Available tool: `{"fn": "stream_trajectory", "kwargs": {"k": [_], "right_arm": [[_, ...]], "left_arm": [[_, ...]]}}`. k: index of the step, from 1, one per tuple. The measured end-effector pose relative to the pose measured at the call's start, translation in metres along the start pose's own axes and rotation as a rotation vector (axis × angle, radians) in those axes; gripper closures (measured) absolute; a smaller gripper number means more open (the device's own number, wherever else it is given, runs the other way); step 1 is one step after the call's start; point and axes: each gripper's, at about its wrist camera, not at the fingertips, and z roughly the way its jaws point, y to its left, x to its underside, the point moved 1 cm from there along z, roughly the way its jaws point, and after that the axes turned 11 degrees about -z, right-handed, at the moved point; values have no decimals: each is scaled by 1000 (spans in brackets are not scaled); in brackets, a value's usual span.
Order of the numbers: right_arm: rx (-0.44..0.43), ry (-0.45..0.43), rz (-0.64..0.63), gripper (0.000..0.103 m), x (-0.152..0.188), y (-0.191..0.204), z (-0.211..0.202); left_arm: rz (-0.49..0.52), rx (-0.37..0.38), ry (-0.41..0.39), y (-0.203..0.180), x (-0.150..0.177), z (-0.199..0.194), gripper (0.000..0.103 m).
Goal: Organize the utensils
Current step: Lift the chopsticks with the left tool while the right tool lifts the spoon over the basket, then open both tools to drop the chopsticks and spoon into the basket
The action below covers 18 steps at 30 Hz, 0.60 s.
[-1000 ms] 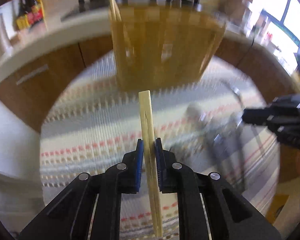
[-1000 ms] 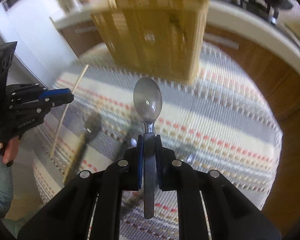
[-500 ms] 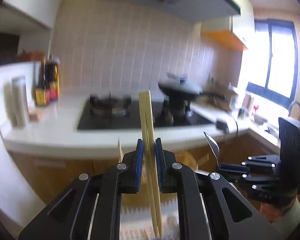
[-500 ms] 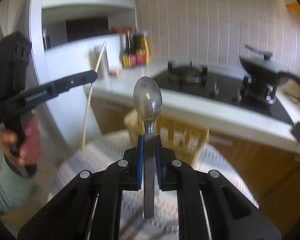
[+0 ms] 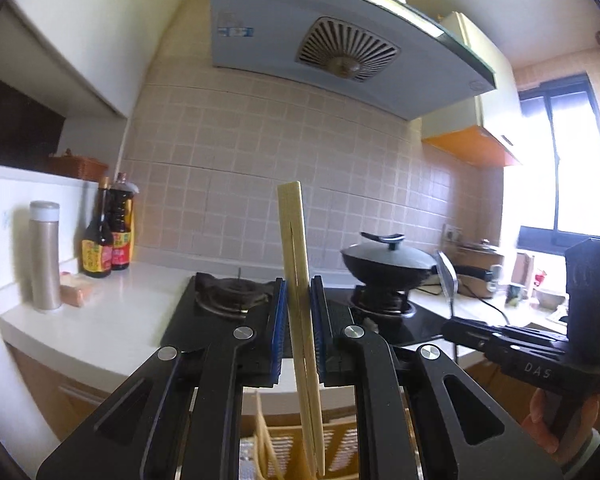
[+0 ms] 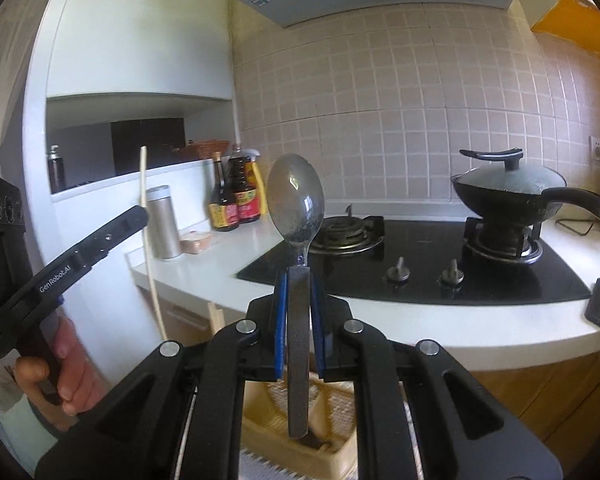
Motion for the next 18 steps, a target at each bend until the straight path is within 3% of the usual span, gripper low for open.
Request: {"fn": "stream_trajectory", "kwargs": {"k": [9,18], "right_arm": [[-29,3,59,94,42,-28,41],[-60,13,85,94,60,-40,58]], "left_arm": [[-13,-52,3,20,33,33,93],[-8,-63,20,32,55,49,93]]}}
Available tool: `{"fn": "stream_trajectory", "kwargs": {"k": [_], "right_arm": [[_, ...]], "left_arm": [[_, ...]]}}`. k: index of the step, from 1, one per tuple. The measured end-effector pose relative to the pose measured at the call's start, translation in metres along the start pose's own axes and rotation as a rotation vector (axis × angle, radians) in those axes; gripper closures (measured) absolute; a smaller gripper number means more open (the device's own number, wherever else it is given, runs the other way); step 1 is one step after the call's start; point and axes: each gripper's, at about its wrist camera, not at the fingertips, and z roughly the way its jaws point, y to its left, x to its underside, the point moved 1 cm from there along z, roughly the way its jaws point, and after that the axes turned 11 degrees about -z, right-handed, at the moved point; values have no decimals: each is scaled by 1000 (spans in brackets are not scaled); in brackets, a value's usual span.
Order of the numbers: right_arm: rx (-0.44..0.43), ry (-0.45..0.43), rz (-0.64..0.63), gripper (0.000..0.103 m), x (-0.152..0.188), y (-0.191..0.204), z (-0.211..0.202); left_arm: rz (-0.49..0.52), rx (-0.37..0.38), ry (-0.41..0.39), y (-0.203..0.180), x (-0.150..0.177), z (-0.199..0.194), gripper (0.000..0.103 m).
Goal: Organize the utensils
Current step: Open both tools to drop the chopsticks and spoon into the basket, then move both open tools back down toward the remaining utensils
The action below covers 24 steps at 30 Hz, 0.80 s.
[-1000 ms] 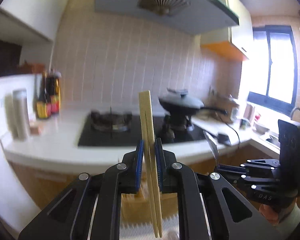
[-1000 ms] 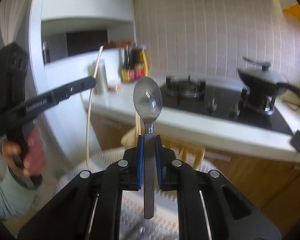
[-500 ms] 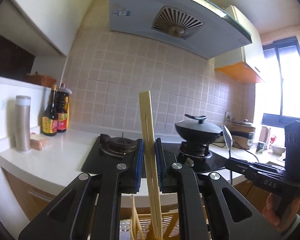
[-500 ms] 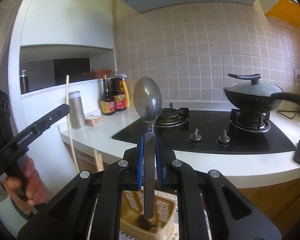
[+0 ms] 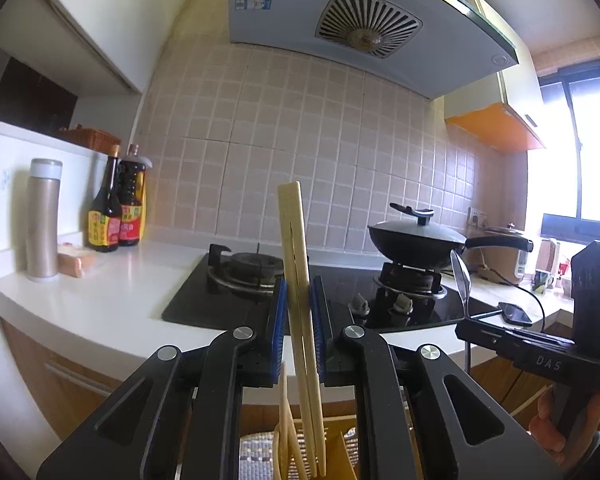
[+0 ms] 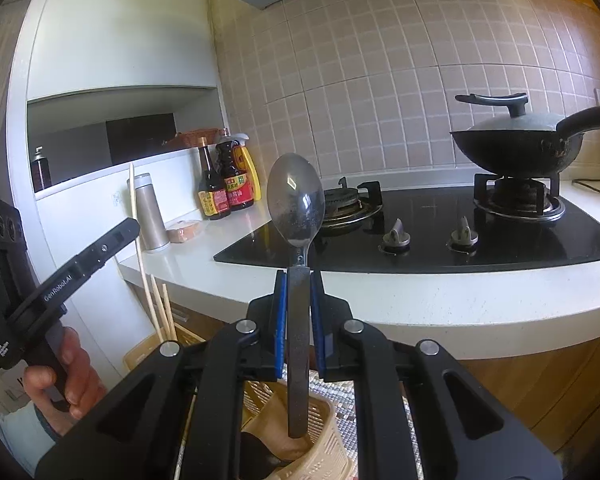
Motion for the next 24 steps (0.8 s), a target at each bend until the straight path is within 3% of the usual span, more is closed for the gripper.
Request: {"fn": "stream_trajectory", "kwargs": {"k": [7,9,12,17,24], "right_arm": [[-25,23,-7,91,2,3,-5],[-33,27,-8,82,3,4,-10],[-25,15,-18,65,5,7,-24],[-14,25,-9,63,4,12,-45],[49,137,20,63,2,31,-78]], "left_arm": [[13,28,21,1,9,-4,89],[14,26,30,1,10,-6,81],[8,30,46,4,11,-11,79],[0,27,61,6,6,-31,71],[-6,50,82,0,-9,-75,66]]}}
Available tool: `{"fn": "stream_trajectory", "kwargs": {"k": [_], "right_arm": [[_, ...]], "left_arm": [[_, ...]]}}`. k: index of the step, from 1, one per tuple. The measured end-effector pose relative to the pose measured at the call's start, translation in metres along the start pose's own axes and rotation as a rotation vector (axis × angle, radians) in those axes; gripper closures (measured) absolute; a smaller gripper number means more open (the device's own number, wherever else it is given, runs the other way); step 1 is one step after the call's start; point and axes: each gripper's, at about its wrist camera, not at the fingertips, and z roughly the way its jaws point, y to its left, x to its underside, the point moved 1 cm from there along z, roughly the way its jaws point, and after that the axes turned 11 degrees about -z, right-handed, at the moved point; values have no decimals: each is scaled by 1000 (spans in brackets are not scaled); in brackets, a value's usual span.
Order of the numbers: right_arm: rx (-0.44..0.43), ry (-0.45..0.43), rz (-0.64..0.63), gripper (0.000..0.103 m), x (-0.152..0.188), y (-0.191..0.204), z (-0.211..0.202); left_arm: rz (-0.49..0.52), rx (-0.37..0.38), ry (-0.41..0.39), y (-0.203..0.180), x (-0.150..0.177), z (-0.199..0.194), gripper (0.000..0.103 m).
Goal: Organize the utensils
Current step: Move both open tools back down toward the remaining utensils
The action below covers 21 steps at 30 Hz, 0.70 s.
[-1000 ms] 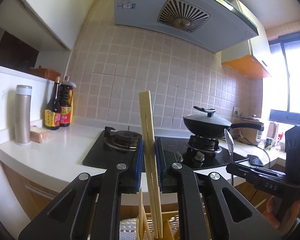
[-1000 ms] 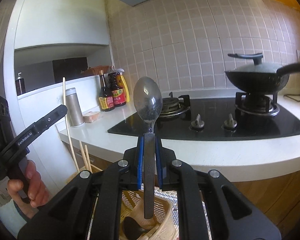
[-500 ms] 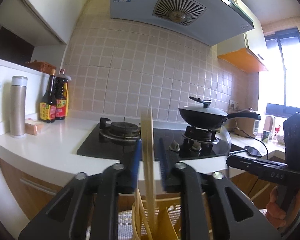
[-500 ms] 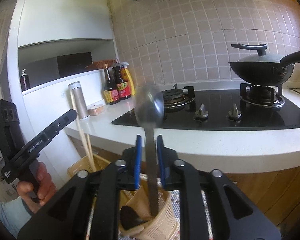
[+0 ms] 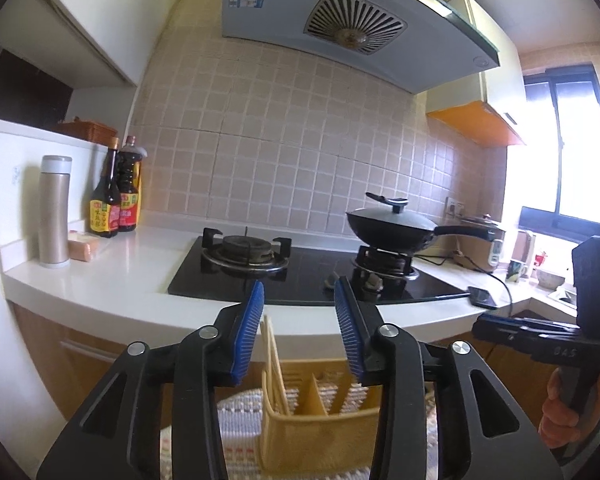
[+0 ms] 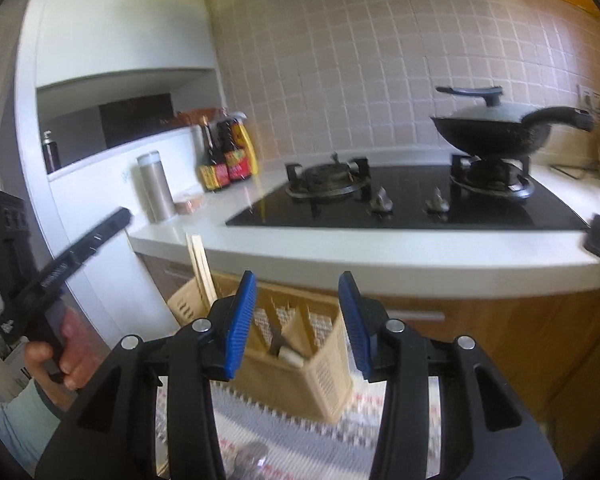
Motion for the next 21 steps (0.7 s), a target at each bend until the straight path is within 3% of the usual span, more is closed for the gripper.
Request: {"fn": "stream_trajectory", "kwargs": {"k": [5,6,8,13,21], "right_arm": [[28,136,49,63,7,11,-21],[34,162,59,63,10,12,-23],[67,256,81,63,19,17,-24],[101,501,150,63,59,24,-16],[99,613,276,63,136,42,-26]], "left_arm": [[12,15,71,-9,0,-35,59],[12,18,99,-9,3,-40,54],[14,15,153,-8,9,-47,52],[30,-37,373,0,44,-54,52],[-27,-96,796,40,128,-53,56]]}}
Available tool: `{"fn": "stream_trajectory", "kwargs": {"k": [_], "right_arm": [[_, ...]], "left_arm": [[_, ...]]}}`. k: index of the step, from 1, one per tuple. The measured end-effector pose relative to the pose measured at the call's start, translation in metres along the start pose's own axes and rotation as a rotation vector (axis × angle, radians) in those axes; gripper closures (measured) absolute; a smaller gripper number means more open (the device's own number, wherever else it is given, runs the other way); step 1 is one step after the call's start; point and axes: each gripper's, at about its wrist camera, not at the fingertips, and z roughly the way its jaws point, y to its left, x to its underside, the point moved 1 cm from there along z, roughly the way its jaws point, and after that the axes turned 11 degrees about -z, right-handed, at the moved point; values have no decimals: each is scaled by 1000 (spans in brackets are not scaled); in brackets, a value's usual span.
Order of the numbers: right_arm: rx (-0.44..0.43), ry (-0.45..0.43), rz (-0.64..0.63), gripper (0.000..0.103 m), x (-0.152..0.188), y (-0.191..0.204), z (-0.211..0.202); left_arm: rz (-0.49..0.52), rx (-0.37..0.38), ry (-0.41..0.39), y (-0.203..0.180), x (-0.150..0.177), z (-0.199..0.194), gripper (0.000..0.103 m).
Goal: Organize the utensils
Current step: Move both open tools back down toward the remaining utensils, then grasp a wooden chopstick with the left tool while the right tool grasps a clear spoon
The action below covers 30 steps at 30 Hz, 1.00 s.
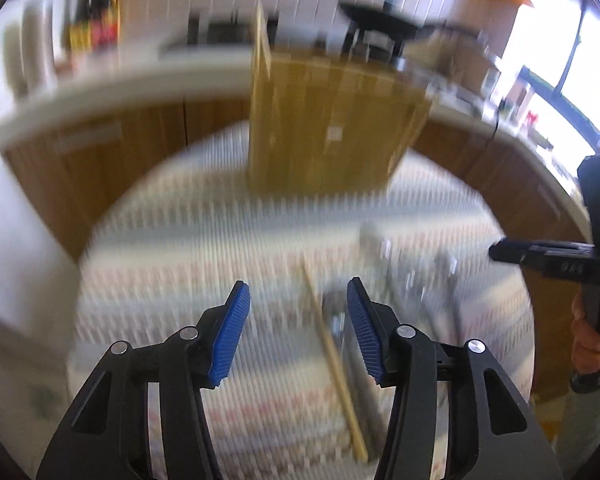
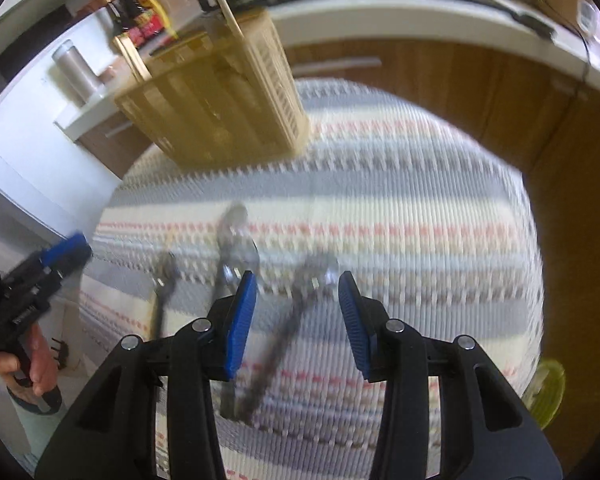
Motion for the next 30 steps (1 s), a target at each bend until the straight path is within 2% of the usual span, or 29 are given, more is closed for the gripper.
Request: {"fn": "stream_trajectory", "kwargs": {"k": [2,6,9,13,16,21,23,25,30], "right_arm": [[-16,30,22,64,17,2,12],[-36,78,58,67,30,4,29],[-35,82,50,68,29,12,35],[-5,83,27,69,27,19,41],[8,88,28,68,26,16,43],[28,101,50,68,20,9,50],[43,116,60,69,18,9,54],[48,133,88,69,17,7,58],[38,152,142,68,12,4,65]], "left_arm": [[-5,26,41,5,11,8,60],[7,29,109,7,26,25,61],[44,-4,149,3,30,36,66],[103,-119,150,-6,31,48,65],[119,-133,155,-9,28,54,66],[185,-202,183,-21,23,63,67],[193,-201,196,-22,20,64,71],[198,-206,201,-27,16,66,81],[222,-219,199,-27,17,66,88]]}}
